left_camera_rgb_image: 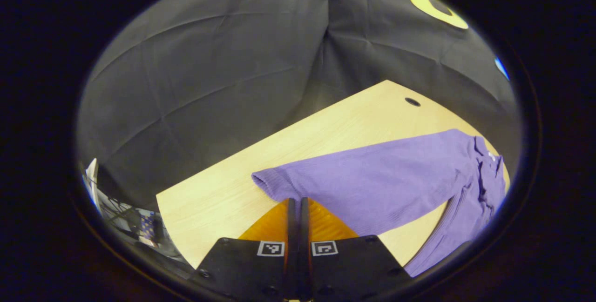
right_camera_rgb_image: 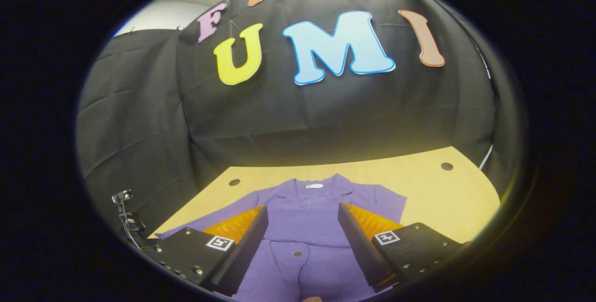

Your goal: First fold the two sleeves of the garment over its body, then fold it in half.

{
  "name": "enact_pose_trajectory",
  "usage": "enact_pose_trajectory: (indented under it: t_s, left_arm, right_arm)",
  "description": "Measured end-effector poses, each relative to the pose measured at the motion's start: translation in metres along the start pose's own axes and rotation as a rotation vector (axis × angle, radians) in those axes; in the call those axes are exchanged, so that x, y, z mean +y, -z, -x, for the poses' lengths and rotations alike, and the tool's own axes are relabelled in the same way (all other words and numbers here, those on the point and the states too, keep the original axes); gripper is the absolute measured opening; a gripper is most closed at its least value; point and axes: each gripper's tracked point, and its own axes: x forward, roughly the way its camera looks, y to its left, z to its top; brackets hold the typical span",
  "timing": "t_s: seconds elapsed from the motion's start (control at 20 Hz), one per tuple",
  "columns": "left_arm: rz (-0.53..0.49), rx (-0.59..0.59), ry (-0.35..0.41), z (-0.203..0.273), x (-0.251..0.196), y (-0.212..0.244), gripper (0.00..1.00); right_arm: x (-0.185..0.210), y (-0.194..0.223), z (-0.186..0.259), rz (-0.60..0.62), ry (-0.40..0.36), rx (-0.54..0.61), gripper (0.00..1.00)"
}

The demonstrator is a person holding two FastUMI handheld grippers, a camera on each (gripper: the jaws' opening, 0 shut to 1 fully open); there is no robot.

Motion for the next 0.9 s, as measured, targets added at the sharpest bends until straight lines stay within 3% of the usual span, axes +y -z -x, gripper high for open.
enact_pose_trajectory:
  t_s: [0.4, 0.65, 0.9]
  left_arm:
    - [0.258, -0.086, 0.179, 0.035, -0.037, -0.044, 0.07]
    - [0.254, -0.115, 0.276, 0.066, -0.087, -0.070, 0.07]
    - [0.195, -0.128, 0.376, 0.097, -0.161, -0.078, 0.07]
  right_arm:
    - [-0.010, -0.009, 0.014, 0.063, 0.002, -0.029, 0.94]
    - [-0.018, -0.005, 0.020, 0.122, -0.012, -0.028, 0.94]
    - [-0.036, -0.005, 0.024, 0.107, -0.017, -0.038, 0.94]
